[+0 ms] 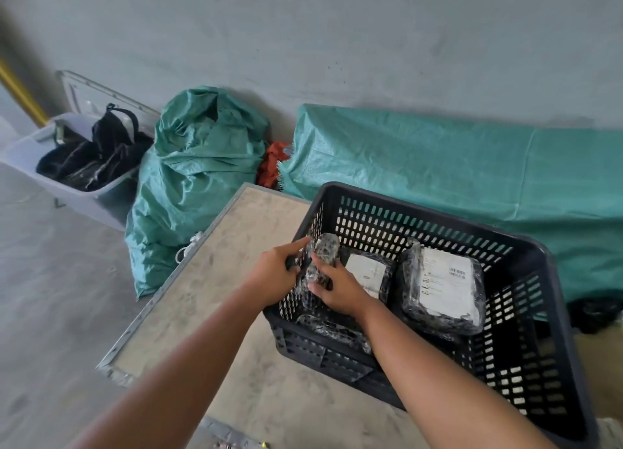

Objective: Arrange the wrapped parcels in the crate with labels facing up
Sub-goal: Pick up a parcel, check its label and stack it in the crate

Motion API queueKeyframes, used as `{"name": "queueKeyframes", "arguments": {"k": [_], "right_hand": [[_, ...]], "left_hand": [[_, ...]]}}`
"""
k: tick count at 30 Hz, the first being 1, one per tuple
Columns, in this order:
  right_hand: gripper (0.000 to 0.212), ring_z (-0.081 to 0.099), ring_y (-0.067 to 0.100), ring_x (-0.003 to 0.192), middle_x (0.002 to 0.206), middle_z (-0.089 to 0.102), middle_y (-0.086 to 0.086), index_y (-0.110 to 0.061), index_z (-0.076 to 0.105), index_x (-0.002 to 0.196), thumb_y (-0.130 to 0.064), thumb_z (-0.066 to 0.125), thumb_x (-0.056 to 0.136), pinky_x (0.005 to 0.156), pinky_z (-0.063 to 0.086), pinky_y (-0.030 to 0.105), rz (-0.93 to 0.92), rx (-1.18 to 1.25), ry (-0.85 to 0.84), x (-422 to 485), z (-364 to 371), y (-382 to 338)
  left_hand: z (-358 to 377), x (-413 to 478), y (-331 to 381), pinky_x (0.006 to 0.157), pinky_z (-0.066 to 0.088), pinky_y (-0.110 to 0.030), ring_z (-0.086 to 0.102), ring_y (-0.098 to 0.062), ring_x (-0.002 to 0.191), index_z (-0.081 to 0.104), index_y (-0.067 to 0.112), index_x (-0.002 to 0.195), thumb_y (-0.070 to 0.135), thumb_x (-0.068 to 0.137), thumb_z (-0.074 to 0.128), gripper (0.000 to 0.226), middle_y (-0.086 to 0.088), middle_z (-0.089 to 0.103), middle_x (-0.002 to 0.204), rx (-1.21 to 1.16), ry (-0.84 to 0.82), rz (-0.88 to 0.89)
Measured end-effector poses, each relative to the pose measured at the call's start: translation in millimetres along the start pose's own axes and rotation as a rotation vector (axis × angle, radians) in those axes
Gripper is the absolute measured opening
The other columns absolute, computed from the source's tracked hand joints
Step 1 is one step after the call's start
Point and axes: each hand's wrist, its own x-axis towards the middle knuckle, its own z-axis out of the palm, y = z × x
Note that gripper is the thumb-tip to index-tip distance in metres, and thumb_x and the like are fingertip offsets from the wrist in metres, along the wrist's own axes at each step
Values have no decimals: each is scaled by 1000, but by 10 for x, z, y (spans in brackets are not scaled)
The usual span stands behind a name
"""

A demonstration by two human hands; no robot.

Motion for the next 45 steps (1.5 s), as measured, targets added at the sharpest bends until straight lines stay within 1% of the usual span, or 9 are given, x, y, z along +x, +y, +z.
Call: {"name": "queueKeyframes", "arguments": {"k": [4, 9, 12, 16, 26, 30, 33, 38, 45], "right_hand": [[67, 63, 23, 122, 140, 60, 8, -24, 48, 146, -35, 80, 88, 93, 50, 21, 32, 56, 55, 9, 106, -9], [53, 63, 3, 88, 114, 63, -4, -27, 55, 129, -25, 83, 85, 56, 43, 3, 91, 140, 209, -26, 46, 83], [58, 57, -6, 83, 128, 63, 4, -19, 58, 143, -16, 76, 88, 62, 39, -6, 97, 162, 230, -46, 15, 125], [58, 59, 23, 128, 151, 55, 10, -18, 57, 147, -21, 70, 91, 107, 45, 32, 107, 201, 257, -149, -112, 106], [51, 58, 13, 46, 140, 63, 0, -32, 60, 143, -25, 69, 93, 40, 42, 14, 55, 73, 399, -598, -453, -82], [48, 45, -6, 41, 109, 57, -27, -42, 63, 136, -20, 69, 94, 45, 39, 8, 11, 152, 483, -962, -824, -279], [48, 57, -20, 63, 115, 47, -47, -48, 66, 130, -19, 71, 92, 59, 47, 3, -42, 165, 490, -1251, -1177, -495], [48, 72, 2, 98, 121, 67, -35, -55, 72, 116, -18, 74, 85, 88, 60, 31, -143, 265, 420, -1572, -1746, -765], [36, 76, 18, 78, 100, 80, 4, -28, 83, 108, -16, 71, 76, 61, 65, 38, -251, 544, 207, -1541, -2278, -781]], "left_hand": [[-49, -92, -105, 61, 56, -29, 71, -20, 78, 46, 49, 148, 2, 91, 56, 75, -5, 74, 108, -23, 27, -6], [7, 26, -112, 66, 50, -23, 65, -23, 77, 45, 47, 149, -2, 90, 53, 77, -11, 70, 101, -43, 13, 5], [44, 43, -131, 66, 49, -25, 58, -17, 76, 46, 46, 148, -3, 89, 52, 77, -6, 61, 91, -7, 32, -1], [54, 51, -132, 67, 45, -26, 52, -15, 76, 47, 43, 149, -3, 88, 51, 76, 2, 49, 90, 3, 34, 20], [31, 41, -129, 39, 40, -13, 51, -4, 39, 44, 49, 149, 4, 97, 53, 70, 10, 51, 70, -38, 25, -1], [12, -24, -69, 66, 53, -17, 70, -17, 87, 51, 39, 148, 4, 97, 59, 62, -6, 71, 114, 10, 60, 100], [-15, -66, -23, 120, 29, -49, 28, -38, 151, 69, 36, 129, 5, 96, 65, 46, -13, 45, 158, 47, 108, 230], [-245, -69, 438, 121, 17, -45, 10, -8, 156, 69, 56, 116, 31, 87, 79, 39, 11, 27, 165, -223, 48, 384], [-491, 84, 1037, 105, 44, -19, 50, -6, 139, 74, 32, 125, 21, 92, 70, 35, 11, 64, 141, -734, -409, 527]]}}
